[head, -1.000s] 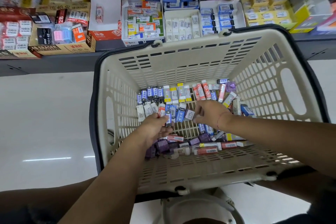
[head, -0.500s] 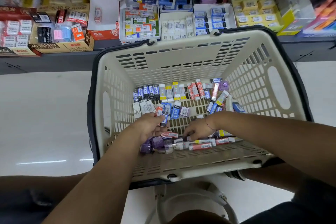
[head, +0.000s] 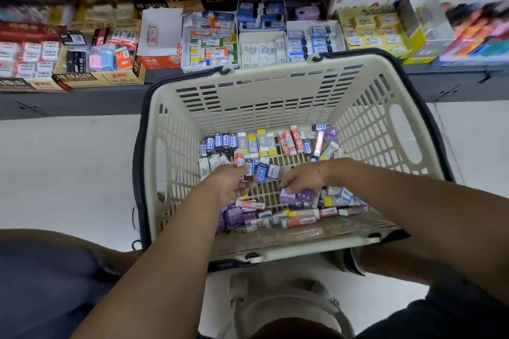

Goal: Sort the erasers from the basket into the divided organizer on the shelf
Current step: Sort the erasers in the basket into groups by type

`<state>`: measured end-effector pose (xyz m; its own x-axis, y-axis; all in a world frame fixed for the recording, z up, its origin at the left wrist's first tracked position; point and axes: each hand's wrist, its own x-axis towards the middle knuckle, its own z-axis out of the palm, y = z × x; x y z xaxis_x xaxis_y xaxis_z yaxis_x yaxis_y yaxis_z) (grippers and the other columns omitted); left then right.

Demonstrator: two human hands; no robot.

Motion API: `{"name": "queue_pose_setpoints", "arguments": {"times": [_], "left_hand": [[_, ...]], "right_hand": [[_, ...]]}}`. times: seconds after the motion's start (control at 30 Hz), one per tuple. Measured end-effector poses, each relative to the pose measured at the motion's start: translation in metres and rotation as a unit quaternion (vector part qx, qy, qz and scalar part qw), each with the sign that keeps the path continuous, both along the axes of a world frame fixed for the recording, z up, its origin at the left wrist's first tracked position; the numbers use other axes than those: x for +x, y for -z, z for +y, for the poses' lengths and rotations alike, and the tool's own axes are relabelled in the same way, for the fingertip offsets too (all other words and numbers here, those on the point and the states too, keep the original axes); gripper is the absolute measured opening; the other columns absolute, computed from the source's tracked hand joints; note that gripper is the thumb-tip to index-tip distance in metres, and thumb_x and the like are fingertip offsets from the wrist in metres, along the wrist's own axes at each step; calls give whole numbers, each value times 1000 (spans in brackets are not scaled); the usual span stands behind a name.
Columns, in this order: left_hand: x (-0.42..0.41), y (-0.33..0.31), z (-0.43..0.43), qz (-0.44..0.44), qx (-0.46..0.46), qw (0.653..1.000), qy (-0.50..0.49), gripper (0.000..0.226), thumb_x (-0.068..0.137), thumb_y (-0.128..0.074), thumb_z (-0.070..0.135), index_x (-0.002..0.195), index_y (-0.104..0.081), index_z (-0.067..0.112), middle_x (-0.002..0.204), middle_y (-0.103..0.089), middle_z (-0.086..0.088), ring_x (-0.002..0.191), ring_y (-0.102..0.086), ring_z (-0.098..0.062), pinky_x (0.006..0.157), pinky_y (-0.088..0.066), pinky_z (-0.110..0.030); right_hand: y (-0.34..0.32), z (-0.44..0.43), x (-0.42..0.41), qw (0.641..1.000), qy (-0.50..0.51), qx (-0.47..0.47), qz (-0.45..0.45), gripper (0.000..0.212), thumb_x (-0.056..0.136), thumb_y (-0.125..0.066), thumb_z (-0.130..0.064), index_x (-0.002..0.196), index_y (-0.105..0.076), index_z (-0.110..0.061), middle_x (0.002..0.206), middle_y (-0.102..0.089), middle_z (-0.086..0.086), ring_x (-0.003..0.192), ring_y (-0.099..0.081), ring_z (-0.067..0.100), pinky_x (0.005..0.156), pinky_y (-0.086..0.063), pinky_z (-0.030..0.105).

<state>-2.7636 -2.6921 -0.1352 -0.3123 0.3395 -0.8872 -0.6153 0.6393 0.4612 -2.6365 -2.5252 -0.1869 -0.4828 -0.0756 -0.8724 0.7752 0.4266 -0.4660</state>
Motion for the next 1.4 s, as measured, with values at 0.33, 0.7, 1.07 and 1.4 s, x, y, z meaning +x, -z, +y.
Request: {"name": "queue_pose_setpoints", "arguments": {"times": [0.33, 0.7, 1.07, 1.4], "left_hand": [[4, -1, 3, 7, 19, 999, -35, 9, 101, -46, 14, 92, -47, 14, 81, -65, -9, 66, -58, -15, 61, -45, -25], [-26, -12, -9, 35, 53, 991, -119, 4, 101, -46, 11, 99, -48, 8, 87, -65, -11, 70, -60, -15, 62, -45, -23], [-46, -13, -23, 72, 51, 994, -68, 10, 102, -44, 14, 92, -45, 16, 84, -66, -7, 63, -63, -10, 57, -42, -21], [-31, 20, -26, 70, -20, 995, 65, 33, 101, -46, 19, 132, -45, 5, 107, -67, -7, 103, -62, -19, 77, -46, -28]], "right_hand": [[-17, 69, 15, 890, 444, -78, 72, 27, 96, -53, -13, 123, -51, -16, 101, -54, 7, 85, -52, 15, 70, -52, 34], [-32, 41, 6, 946, 309, -75, 61, 28, 95, -54, -12, 122, -51, -20, 86, -57, 11, 61, -47, 13, 72, -54, 32], [-29, -99, -46, 986, 7, -158, 52, 44, 99, -47, -17, 141, -38, -21, 142, -42, 3, 117, -43, 15, 88, -43, 36], [2, -73, -33, 973, -149, 109, 140, 33, 93, -58, -20, 124, -58, -9, 110, -62, 5, 99, -58, 22, 84, -47, 25]]}}
